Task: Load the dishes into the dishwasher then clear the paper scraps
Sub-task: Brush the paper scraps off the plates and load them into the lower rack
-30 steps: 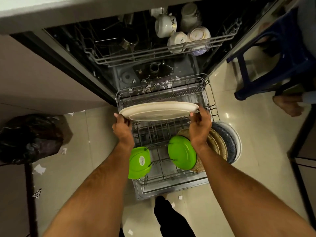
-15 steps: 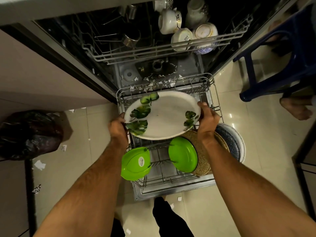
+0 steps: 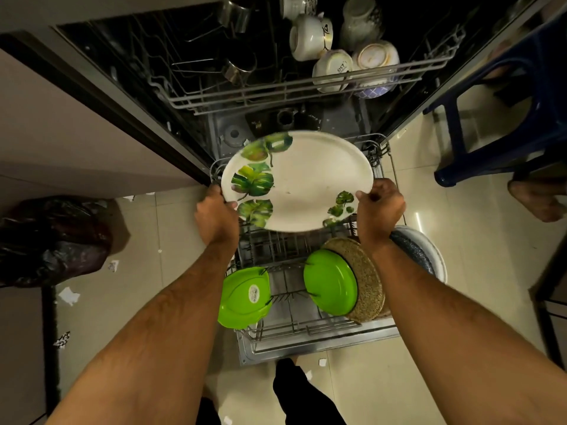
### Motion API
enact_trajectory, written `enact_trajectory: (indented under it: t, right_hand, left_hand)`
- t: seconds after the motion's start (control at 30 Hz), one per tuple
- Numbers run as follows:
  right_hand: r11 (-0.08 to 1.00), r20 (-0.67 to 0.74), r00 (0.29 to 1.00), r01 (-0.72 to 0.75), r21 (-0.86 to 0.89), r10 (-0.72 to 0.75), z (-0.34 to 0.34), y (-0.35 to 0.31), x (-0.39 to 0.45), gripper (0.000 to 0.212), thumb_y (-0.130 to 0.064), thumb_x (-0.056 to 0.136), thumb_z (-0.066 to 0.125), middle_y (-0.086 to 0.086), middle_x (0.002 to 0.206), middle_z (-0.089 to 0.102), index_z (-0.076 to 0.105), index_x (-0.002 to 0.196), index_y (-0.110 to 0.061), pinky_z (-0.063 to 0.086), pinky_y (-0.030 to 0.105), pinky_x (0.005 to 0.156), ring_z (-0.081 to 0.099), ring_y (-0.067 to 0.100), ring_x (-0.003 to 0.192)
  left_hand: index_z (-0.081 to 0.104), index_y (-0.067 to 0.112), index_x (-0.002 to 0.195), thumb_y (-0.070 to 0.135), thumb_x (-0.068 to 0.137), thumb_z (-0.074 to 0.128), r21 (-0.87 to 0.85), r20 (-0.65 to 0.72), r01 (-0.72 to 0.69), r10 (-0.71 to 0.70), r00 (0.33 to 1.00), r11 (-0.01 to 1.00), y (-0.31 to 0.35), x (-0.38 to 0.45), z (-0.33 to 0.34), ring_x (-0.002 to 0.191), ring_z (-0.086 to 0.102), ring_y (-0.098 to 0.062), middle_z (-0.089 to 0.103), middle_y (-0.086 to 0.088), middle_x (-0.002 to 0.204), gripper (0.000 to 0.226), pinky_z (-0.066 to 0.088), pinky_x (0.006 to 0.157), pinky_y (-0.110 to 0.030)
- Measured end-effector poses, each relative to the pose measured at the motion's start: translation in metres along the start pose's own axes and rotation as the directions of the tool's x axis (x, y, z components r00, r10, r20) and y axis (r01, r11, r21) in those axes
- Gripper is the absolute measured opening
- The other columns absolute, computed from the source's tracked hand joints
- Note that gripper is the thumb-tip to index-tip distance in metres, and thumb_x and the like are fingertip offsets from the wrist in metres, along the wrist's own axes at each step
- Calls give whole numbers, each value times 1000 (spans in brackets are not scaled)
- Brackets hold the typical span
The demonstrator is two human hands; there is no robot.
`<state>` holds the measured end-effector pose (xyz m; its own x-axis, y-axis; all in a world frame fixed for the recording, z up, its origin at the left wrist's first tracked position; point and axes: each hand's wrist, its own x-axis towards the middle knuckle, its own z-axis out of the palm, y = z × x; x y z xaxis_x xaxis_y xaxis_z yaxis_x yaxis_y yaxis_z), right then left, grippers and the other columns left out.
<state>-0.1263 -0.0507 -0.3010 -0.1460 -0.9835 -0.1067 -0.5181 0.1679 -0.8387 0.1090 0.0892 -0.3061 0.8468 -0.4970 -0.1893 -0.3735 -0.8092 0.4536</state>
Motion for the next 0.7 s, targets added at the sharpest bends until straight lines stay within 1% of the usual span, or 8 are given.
enact_trajectory:
  t: [0.07, 0.1, 0.2, 0.33, 0.5, 0.6, 0.63, 0.7]
  right_hand:
    - [996, -21, 1000, 8, 86, -6, 5, -2, 4, 13, 3, 82, 74, 4, 84, 72, 71, 93, -3, 45, 5, 56, 62, -9, 66]
    - [994, -18, 1000, 27, 106, -25, 7, -2, 7, 15, 6, 83, 70, 4, 86, 72, 72, 94, -4, 49, 9, 60, 64, -7, 71]
    - [992, 32, 997, 64, 112, -68, 17, 2, 19, 23, 9, 83, 67, -4, 91, 72, 74, 98, -7, 58, 23, 77, 70, 11, 87]
    - [994, 80, 995, 45, 95, -53, 30, 10, 34, 29, 4, 83, 68, -4, 99, 75, 75, 102, -16, 60, 36, 88, 72, 17, 97]
    - [998, 161, 986, 36, 51, -44, 41, 9, 35, 34, 11, 88, 56, -1, 106, 73, 73, 111, -8, 54, 21, 95, 69, 12, 104]
    - [999, 214, 976, 34, 34, -40, 54, 12, 40, 32, 8, 90, 59, 2, 109, 74, 72, 115, -7, 56, 28, 97, 69, 15, 105]
    - [999, 241, 970, 38, 30, -44, 59, 12, 42, 31, 6, 91, 61, 1, 108, 74, 72, 116, -7, 57, 29, 95, 70, 14, 103]
    - [999, 322, 946, 36, 21, -41, 68, 9, 42, 32, 4, 93, 61, -5, 103, 71, 70, 121, -9, 55, 15, 82, 67, 10, 95]
  left_hand:
    - [68, 6, 111, 12, 89, 70, 11, -32, -32, 32, 999, 999, 4, 4, -1, 94, 66, -41, 73, -19, 102, 24, 52, 76, -45]
    - [71, 11, 112, 9, 90, 66, -46, -46, -56, 54, 997, 997, 5, 6, 0, 93, 68, -38, 74, -16, 100, 22, 53, 76, -43]
    - [75, 24, 110, 7, 86, 62, -208, -63, -132, 121, 991, 969, 2, 15, 4, 90, 71, -27, 77, -7, 99, 32, 58, 78, -38]
    - [75, 24, 114, 11, 86, 61, -203, -50, -147, 140, 989, 968, 4, 29, 12, 90, 73, -25, 77, -6, 101, 33, 59, 80, -40]
    - [73, 25, 119, -6, 89, 57, -162, -61, -132, 123, 991, 978, 7, 39, 14, 93, 72, -23, 76, -6, 106, 46, 59, 87, -39]
    - [73, 18, 120, -3, 92, 58, -170, -69, -131, 121, 990, 977, 8, 49, 14, 96, 71, -21, 76, -8, 108, 38, 58, 91, -35]
    - [73, 16, 120, -2, 93, 59, -178, -63, -118, 109, 992, 977, 7, 52, 15, 98, 71, -21, 75, -9, 110, 36, 57, 92, -33]
    - [71, 15, 122, -1, 94, 60, -194, -40, -83, 76, 996, 978, 6, 57, 16, 102, 70, -19, 74, -8, 114, 33, 54, 94, -28]
